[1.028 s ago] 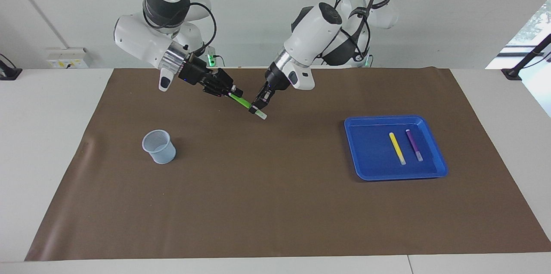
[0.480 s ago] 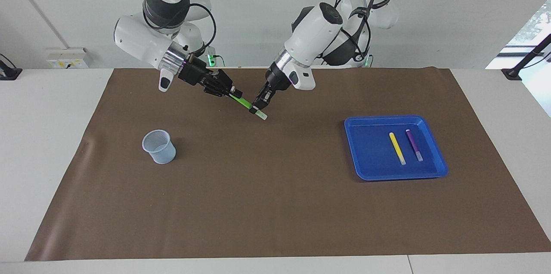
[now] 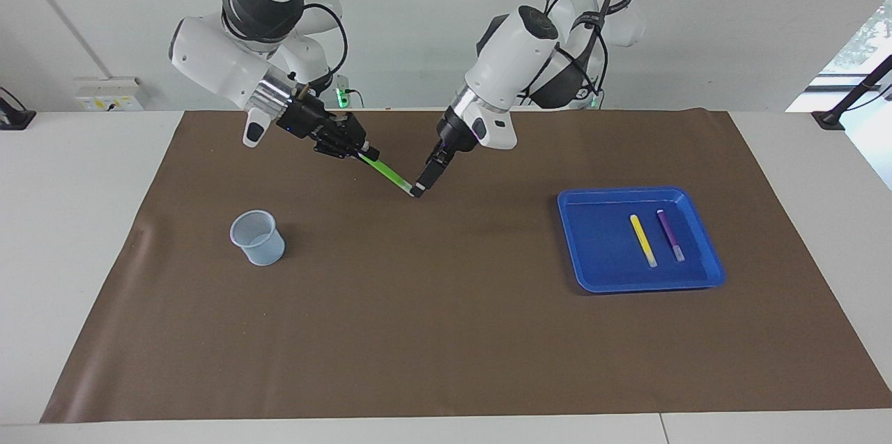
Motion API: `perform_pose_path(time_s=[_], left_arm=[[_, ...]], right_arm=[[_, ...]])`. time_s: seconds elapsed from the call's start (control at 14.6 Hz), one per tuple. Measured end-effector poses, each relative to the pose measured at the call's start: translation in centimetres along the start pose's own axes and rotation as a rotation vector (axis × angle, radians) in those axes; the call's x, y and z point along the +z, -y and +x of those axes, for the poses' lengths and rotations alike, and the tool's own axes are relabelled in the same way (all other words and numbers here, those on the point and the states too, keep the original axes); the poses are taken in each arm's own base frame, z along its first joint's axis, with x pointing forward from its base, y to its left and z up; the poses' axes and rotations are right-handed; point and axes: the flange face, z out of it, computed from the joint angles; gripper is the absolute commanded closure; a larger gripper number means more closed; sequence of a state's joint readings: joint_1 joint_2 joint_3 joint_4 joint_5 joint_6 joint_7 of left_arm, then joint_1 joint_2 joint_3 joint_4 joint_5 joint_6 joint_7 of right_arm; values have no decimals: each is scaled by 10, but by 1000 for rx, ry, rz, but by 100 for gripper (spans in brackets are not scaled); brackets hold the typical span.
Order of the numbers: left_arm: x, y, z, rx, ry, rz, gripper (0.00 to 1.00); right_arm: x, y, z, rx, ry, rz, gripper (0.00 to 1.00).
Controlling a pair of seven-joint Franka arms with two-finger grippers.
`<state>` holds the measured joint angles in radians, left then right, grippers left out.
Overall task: Transfer and insert pens with both arms
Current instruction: 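Insert the green pen into the cup while the left gripper returns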
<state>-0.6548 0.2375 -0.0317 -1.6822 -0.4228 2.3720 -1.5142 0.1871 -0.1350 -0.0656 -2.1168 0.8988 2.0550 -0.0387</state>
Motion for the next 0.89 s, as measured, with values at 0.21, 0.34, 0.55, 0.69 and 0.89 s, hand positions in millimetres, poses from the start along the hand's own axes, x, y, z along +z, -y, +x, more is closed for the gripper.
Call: perform_pose_path(time_s=[0.21,0.34,0.55,0.69,0.89], left_arm=[[-14,0,40,124,-40,73,0],[-25,3,75,249,-45,124,0],[-30,24,138,473,-52,180,0],[-35,44,180,643,-50,221,0],[-53,73,240,838,-85,304,0]], right_arm=[[-45,-6,25,-151,52,-188,100],[-84,-5,46,-284,85,-378,100],[-110,-6,70,-499,128,-653,100],[-101,-18,79,-576,151,-765,100],[-80,-47,84,-618,178,-857,100]])
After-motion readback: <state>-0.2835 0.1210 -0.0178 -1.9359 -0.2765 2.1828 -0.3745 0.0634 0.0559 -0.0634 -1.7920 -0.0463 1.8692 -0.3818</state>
